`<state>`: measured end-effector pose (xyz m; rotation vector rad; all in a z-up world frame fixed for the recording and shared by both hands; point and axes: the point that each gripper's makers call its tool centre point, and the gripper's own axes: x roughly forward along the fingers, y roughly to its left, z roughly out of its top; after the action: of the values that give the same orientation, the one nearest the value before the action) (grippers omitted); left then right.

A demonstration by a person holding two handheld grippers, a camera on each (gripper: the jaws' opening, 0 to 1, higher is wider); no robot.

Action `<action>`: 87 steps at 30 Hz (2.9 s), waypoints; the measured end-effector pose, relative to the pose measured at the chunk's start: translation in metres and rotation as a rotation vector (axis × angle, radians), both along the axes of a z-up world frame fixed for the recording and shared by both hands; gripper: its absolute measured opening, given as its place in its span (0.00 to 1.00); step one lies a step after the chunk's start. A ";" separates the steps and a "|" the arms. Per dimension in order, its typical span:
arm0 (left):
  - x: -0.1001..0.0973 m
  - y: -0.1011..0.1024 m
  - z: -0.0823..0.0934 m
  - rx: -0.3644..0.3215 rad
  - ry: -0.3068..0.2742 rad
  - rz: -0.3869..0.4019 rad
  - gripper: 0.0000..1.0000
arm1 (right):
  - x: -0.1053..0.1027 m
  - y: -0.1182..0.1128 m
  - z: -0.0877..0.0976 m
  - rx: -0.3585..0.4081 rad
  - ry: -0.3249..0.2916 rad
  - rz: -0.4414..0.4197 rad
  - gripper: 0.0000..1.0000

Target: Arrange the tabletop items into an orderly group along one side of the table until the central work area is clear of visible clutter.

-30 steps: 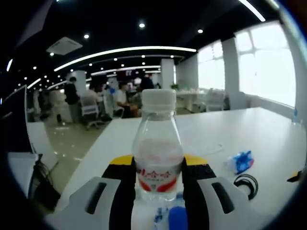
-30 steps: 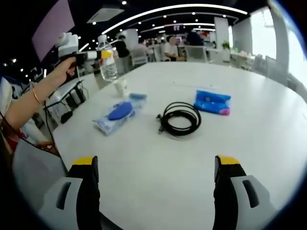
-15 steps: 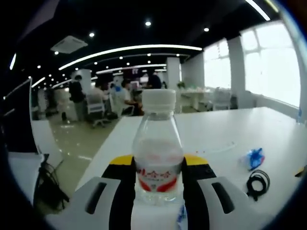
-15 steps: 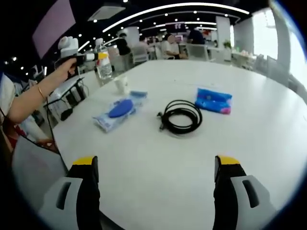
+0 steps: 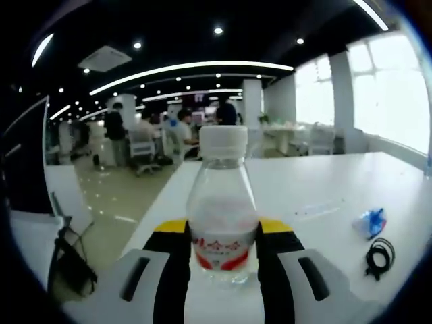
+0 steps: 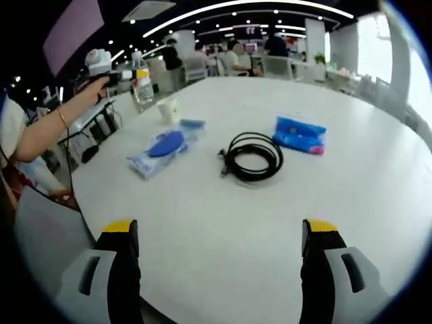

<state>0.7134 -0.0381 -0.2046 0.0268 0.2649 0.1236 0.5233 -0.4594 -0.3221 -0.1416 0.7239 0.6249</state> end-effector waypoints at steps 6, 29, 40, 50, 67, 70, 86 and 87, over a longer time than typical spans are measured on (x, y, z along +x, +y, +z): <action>0.014 0.015 -0.010 -0.014 -0.001 0.008 0.35 | 0.000 0.002 -0.003 -0.009 0.012 0.005 0.99; 0.044 0.045 -0.068 -0.035 0.047 0.045 0.35 | 0.007 0.004 -0.008 0.003 0.040 -0.011 0.99; 0.049 0.045 -0.085 -0.045 0.032 0.043 0.35 | -0.001 0.005 -0.013 -0.004 0.059 0.001 0.99; 0.045 0.049 -0.102 -0.057 0.006 0.064 0.35 | -0.003 0.001 -0.017 -0.016 0.070 -0.008 0.99; 0.043 0.040 -0.101 -0.017 0.003 0.051 0.37 | 0.001 0.007 -0.018 -0.006 0.064 0.005 0.99; 0.042 0.043 -0.090 0.022 -0.030 0.071 0.49 | 0.001 0.006 -0.018 -0.002 0.063 0.004 0.99; 0.021 0.059 -0.084 -0.039 0.019 0.108 0.81 | 0.010 0.012 -0.004 -0.003 0.014 0.069 1.00; 0.020 0.059 -0.084 -0.038 0.026 0.104 0.86 | 0.012 0.013 -0.001 -0.005 0.006 0.075 1.00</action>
<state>0.7332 0.0208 -0.2887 -0.0236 0.2946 0.2218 0.5354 -0.4464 -0.3234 -0.1721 0.7280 0.6955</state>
